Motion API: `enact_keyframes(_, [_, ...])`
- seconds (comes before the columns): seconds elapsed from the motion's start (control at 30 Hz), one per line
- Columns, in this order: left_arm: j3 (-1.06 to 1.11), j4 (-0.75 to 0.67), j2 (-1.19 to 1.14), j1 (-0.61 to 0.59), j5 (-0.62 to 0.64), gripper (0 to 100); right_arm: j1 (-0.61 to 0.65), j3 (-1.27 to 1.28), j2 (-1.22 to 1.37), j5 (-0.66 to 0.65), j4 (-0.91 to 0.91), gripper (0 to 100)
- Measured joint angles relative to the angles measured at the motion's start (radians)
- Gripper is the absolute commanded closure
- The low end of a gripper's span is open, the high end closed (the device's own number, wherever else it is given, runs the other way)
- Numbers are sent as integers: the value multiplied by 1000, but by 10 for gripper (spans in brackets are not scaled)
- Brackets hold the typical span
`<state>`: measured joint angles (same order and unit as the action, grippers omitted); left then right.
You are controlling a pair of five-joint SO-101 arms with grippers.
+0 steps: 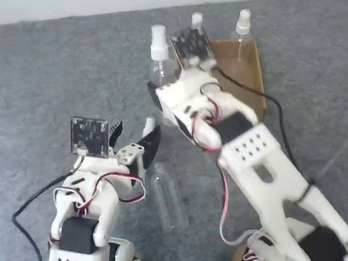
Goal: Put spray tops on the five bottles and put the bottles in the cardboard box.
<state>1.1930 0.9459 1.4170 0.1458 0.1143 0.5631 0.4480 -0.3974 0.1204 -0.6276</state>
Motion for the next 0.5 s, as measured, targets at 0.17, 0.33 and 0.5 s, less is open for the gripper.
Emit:
enact_keyframes(0.17, [41, -31, 3, 0, -3, 721, 69, -169, 48, 61, -167, 992])
enact_keyframes(0.33, [43, -63, -11, 6, -6, 721, 123, -227, 48, 68, -288, 992])
enact_keyframes(0.5, [43, -94, -49, 8, -38, 721, 127, -229, 9, 69, -388, 992])
